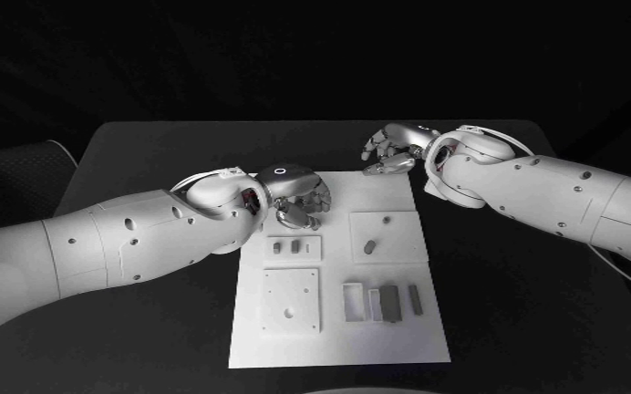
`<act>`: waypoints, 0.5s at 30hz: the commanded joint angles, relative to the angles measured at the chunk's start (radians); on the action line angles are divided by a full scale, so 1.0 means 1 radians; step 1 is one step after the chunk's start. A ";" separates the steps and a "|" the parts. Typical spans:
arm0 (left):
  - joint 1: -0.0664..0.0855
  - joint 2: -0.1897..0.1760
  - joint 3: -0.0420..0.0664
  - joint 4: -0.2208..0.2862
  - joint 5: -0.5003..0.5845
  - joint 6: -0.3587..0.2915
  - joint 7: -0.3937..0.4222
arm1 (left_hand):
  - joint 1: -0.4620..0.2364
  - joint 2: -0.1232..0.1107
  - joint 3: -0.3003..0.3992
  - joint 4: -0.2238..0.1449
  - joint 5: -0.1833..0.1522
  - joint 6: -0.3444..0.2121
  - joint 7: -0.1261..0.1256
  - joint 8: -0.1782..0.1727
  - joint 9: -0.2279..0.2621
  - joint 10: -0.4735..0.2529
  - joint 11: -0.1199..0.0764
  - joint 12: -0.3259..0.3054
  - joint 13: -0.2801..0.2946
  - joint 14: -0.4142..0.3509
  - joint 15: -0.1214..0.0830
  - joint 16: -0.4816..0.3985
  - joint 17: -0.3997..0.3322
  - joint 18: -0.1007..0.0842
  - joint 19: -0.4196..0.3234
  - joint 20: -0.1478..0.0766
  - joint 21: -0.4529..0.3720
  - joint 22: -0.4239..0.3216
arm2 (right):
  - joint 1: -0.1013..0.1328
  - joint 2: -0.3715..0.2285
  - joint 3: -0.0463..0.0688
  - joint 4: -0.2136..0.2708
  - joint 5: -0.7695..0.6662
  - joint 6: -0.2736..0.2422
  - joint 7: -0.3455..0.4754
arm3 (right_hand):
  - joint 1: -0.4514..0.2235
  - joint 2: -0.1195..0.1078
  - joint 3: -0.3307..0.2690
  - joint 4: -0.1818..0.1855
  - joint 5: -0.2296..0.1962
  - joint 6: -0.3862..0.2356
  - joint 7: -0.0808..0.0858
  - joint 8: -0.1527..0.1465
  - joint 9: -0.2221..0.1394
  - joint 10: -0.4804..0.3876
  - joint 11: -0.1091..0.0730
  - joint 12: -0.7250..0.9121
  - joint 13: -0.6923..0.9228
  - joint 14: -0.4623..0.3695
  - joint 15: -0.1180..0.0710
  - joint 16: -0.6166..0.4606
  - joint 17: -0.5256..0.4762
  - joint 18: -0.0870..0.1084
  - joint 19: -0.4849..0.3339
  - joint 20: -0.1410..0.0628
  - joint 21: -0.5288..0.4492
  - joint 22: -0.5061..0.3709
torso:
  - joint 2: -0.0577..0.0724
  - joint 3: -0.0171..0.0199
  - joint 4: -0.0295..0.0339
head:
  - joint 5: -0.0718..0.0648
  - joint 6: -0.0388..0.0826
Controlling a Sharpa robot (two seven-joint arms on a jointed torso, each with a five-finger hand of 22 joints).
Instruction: Assemble the parts on the task board
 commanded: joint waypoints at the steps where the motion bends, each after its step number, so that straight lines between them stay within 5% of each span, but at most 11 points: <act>1: 0.000 0.002 0.001 0.007 -0.053 0.034 0.007 | 0.006 0.008 -0.002 0.000 0.005 0.002 0.001 0.000 -0.003 -0.003 -0.001 -0.008 -0.001 0.006 0.007 0.011 0.004 0.066 0.008 0.004 0.008 0.006 | -0.001 0.001 0.000 0.001 0.001 0.010 0.010 | 0.000 0.007 -0.002 -0.006 0.005 0.002 0.008 -0.004 -0.001 -0.009 0.001 0.004 -0.002 0.008 0.002 -0.003 -0.001 0.011 0.006 -0.003 -0.004 0.014 | 0.000 -0.0002 -0.0006 | -0.002 -0.004; 15: -0.002 0.008 0.001 -0.007 -0.111 0.139 -0.041 | -0.015 -0.008 -0.015 0.003 -0.004 -0.019 -0.013 -0.017 -0.025 -0.034 0.010 -0.047 -0.013 -0.023 0.018 0.016 0.007 0.068 -0.013 0.014 0.004 0.026 | -0.001 0.000 0.000 0.002 0.001 0.010 0.009 | 0.000 0.007 -0.002 -0.006 0.005 0.002 0.008 -0.004 -0.002 -0.008 0.001 0.004 -0.002 0.008 0.002 -0.003 -0.001 0.011 0.007 -0.003 -0.004 0.014 | 0.000 0.0009 0.0003 | -0.002 -0.010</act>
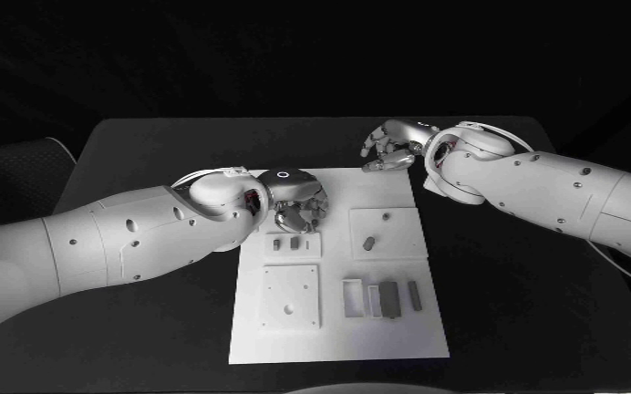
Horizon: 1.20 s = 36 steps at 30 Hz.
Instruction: Assemble the parts on the task board
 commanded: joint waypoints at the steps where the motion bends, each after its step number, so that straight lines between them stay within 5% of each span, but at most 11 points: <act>1: -0.002 0.007 0.001 -0.010 -0.035 0.046 -0.025 | -0.012 -0.004 -0.007 0.000 -0.004 -0.012 -0.003 -0.007 -0.006 -0.025 0.007 -0.017 -0.006 -0.019 0.005 -0.006 -0.002 0.068 -0.015 0.006 -0.005 0.007 | -0.001 0.001 0.000 0.002 0.000 0.010 0.009 | 0.000 0.007 -0.002 -0.006 0.005 0.002 0.008 -0.004 -0.002 -0.008 0.001 0.004 -0.001 0.008 0.002 -0.003 -0.001 0.011 0.005 -0.001 -0.004 0.014 | 0.000 0.0000 -0.0001 | 0.000 -0.001; 12: -0.013 0.017 0.001 -0.039 -0.034 -0.001 -0.030 | 0.005 0.015 0.008 0.000 0.017 -0.020 0.004 -0.012 -0.015 -0.022 0.006 -0.023 -0.010 -0.011 0.003 0.001 -0.004 0.076 -0.004 0.006 -0.003 0.014 | -0.001 0.001 0.000 0.004 0.000 0.010 0.008 | 0.000 0.007 -0.002 -0.006 0.005 0.002 0.008 -0.004 -0.002 -0.008 0.001 0.004 -0.001 0.008 0.002 -0.003 -0.001 0.011 0.005 -0.001 -0.004 0.014 | 0.001 -0.0005 -0.0011 | -0.003 -0.007; 36: -0.015 0.031 0.001 -0.042 -0.031 0.039 -0.023 | 0.011 0.058 0.020 -0.002 0.027 0.037 0.016 0.015 -0.021 0.060 -0.015 0.006 0.008 0.027 -0.017 0.049 0.005 0.080 0.039 -0.010 0.033 0.025 | -0.001 0.003 0.000 0.008 0.000 0.011 0.008 | 0.000 0.008 -0.002 -0.006 0.005 0.002 0.008 -0.004 -0.002 -0.008 0.001 0.005 -0.001 0.008 0.002 -0.003 -0.001 0.011 0.005 -0.001 -0.004 0.014 | 0.000 -0.0003 0.0000 | -0.008 -0.012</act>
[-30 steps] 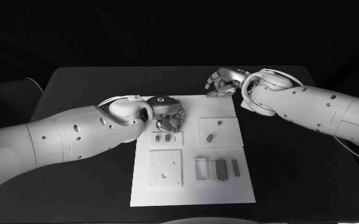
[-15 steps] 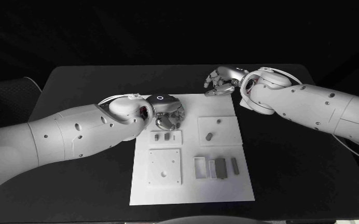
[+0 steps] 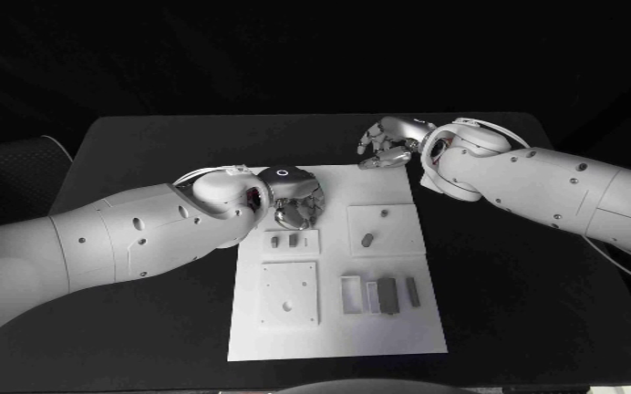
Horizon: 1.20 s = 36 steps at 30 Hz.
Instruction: Assemble the parts on the task board
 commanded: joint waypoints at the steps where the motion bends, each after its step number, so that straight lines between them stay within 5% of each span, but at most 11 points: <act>1: -0.002 0.003 -0.001 0.004 -0.008 0.027 -0.002 | 0.002 0.009 0.004 -0.002 0.012 0.009 -0.001 0.008 -0.002 0.014 -0.003 0.005 0.004 0.009 -0.001 0.012 0.003 0.070 0.007 -0.004 0.009 0.025 | 0.000 0.000 0.000 0.002 0.000 0.011 0.008 | 0.000 0.008 -0.002 -0.006 0.005 0.000 0.006 -0.004 -0.001 -0.009 0.001 0.005 -0.002 0.007 0.003 -0.003 -0.001 0.011 0.006 -0.002 -0.004 0.014 | 0.000 0.0000 0.0004 | -0.002 -0.002; 13: -0.005 0.010 -0.001 -0.005 -0.025 0.029 -0.008 | 0.017 0.015 0.007 -0.004 0.050 0.032 -0.005 0.015 -0.007 0.039 -0.014 0.011 0.017 0.015 -0.012 0.036 0.007 0.066 0.012 -0.015 0.036 0.025 | 0.000 0.000 0.000 0.002 0.000 0.011 0.008 | 0.000 0.008 -0.002 -0.006 0.005 0.000 0.006 -0.004 -0.001 -0.009 0.001 0.005 -0.002 0.007 0.003 -0.003 -0.001 0.011 0.006 -0.002 -0.004 0.014 | 0.000 -0.0002 0.0005 | -0.004 -0.005; 15: -0.008 0.011 -0.001 -0.007 -0.025 0.030 -0.009 | 0.028 0.011 0.020 0.000 0.015 0.031 -0.004 0.013 -0.010 0.037 -0.012 0.008 0.019 0.014 -0.012 0.038 0.006 0.065 0.011 -0.016 0.040 0.024 | 0.000 0.000 0.000 0.002 0.000 0.011 0.008 | -0.001 0.007 -0.002 -0.006 0.005 0.000 0.006 -0.003 -0.001 -0.009 0.001 0.005 -0.002 0.007 0.003 -0.003 -0.001 0.011 0.006 -0.002 -0.004 0.014 | 0.000 -0.0003 0.0003 | -0.005 -0.005; 36: -0.012 0.016 -0.001 -0.014 -0.029 0.053 -0.020 | 0.025 0.015 0.056 0.000 0.014 0.041 -0.006 0.017 -0.015 0.050 -0.015 0.001 0.027 0.023 -0.013 0.046 0.000 0.066 0.013 -0.017 0.052 0.023 | 0.000 -0.002 0.000 0.003 0.000 0.011 0.008 | -0.001 0.007 -0.002 -0.006 0.005 0.000 0.006 -0.003 -0.001 -0.009 0.001 0.005 -0.002 0.007 0.003 -0.003 -0.001 0.011 0.006 -0.002 -0.004 0.014 | 0.000 -0.0003 0.0006 | -0.008 -0.008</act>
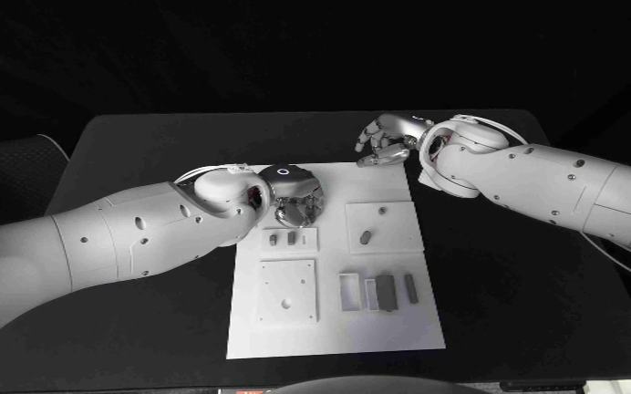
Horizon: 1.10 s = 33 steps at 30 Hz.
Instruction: Assemble the parts on the task board
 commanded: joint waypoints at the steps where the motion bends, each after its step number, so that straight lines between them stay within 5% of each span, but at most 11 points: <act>1: -0.007 0.002 -0.005 -0.003 -0.015 0.037 -0.014 | 0.002 0.005 0.008 0.000 0.003 0.014 -0.002 0.006 0.001 0.018 -0.006 -0.003 0.006 0.009 -0.002 0.005 -0.002 0.062 0.004 -0.008 0.006 0.023 | 0.000 0.000 0.000 0.001 -0.001 0.011 0.008 | -0.001 0.008 -0.002 -0.006 0.005 0.002 0.008 -0.003 -0.002 -0.009 0.001 0.005 -0.001 0.009 0.001 -0.003 -0.001 0.011 0.007 -0.003 -0.004 0.014 | 0.000 0.0001 0.0002 | 0.000 -0.001; 21: -0.009 -0.009 -0.005 0.001 0.008 -0.036 0.010 | 0.009 0.023 0.066 0.001 0.005 0.066 -0.023 0.032 0.007 0.083 -0.028 -0.014 0.030 0.037 -0.023 0.011 -0.015 0.056 0.023 -0.026 0.024 0.021 | 0.000 0.001 0.000 0.001 -0.001 0.011 0.008 | -0.002 0.007 -0.002 -0.005 0.005 0.002 0.008 -0.003 -0.002 -0.009 0.001 0.005 -0.002 0.009 0.001 -0.003 -0.001 0.011 0.007 -0.003 -0.004 0.014 | 0.000 0.0006 0.0000 | 0.000 -0.002; 33: -0.008 -0.042 -0.004 0.024 0.041 -0.080 0.020 | 0.007 0.019 0.075 0.002 -0.005 0.067 -0.023 0.032 0.007 0.086 -0.029 -0.022 0.034 0.045 -0.025 0.012 -0.017 0.055 0.030 -0.030 0.027 0.021 | -0.001 0.002 0.000 0.000 -0.001 0.011 0.009 | -0.002 0.007 -0.002 -0.005 0.005 0.002 0.007 -0.003 -0.002 -0.009 0.001 0.005 -0.002 0.009 0.001 -0.003 -0.001 0.011 0.007 -0.003 -0.004 0.014 | -0.001 0.0002 0.0008 | 0.005 0.011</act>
